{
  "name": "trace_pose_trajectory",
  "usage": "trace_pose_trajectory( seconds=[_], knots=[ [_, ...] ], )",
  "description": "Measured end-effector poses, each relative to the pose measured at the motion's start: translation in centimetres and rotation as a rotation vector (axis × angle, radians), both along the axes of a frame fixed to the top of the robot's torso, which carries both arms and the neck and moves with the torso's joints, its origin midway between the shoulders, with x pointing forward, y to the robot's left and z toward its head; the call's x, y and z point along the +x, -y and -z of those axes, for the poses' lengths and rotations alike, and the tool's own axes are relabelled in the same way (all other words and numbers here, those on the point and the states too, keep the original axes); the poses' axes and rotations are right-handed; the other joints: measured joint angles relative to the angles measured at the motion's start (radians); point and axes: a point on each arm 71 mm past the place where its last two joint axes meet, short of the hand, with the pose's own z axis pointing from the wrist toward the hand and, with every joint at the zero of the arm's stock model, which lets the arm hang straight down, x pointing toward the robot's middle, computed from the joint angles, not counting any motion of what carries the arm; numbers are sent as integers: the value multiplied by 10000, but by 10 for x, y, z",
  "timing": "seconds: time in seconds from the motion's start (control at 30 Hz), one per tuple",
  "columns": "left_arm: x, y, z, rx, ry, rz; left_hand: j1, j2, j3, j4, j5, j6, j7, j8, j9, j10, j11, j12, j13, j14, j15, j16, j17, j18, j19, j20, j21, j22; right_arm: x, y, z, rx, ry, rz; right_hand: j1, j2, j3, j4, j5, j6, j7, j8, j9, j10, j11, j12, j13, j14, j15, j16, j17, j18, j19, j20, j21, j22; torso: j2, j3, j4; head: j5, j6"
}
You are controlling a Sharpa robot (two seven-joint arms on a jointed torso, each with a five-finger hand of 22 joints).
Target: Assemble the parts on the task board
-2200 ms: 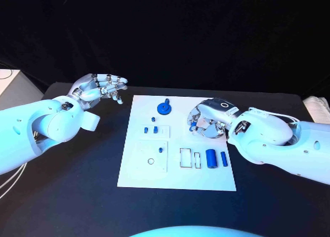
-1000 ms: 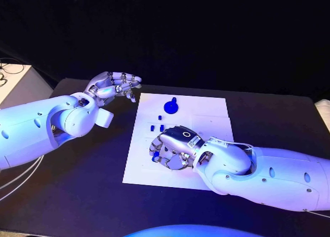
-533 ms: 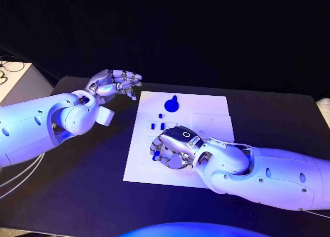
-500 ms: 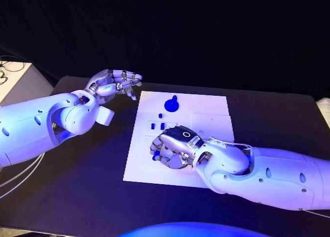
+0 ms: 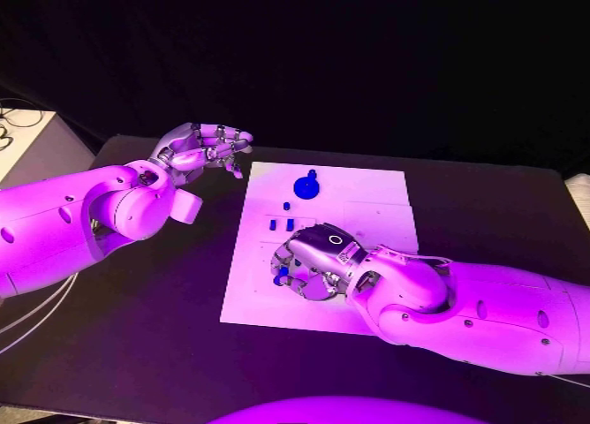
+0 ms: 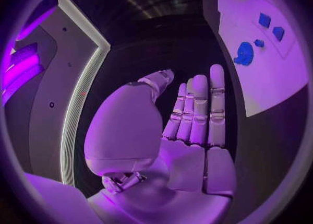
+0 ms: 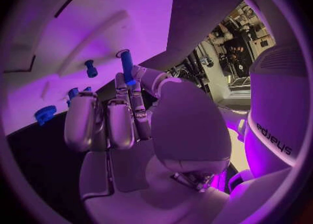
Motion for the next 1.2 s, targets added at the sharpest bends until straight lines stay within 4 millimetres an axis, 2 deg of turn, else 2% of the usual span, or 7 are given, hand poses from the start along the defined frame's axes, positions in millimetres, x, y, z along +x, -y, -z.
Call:
trace_pose_trajectory(
  seconds=[0.67, 1.2],
  knots=[
    [0, -2, 0, 21, -35, -31, 0, 0, 0, 0, 0, 0, 0, 0, 0, 0, 0, 0, -7, 0, 0, 0, -3, 1, 0, 0, 0, 1, -2, 7, 0, -126, 21, 71, 0, 0, -1, -3, -2, 0, 0, -1, 26, 34, 34, -49, 1, 0, 0, -1, 44, 0, 0, 0, 0, 43, -3, 3, -6, -1, -44],
    [0, -2, 0, 28, -54, -28, 0, 0, 29, 28, 0, -36, 36, 0, 0, 0, 0, 0, -6, 0, 0, -1, 5, 0, 0, 0, 0, 2, -1, -6, 2, -531, 23, -77, 0, 0, 28, -57, -29, 0, 0, -5, 14, 34, 34, -19, 13, 0, 1, -2, -18, 0, 0, 0, 0, 2, -8, -8, 2, -36, -71]
  ],
)
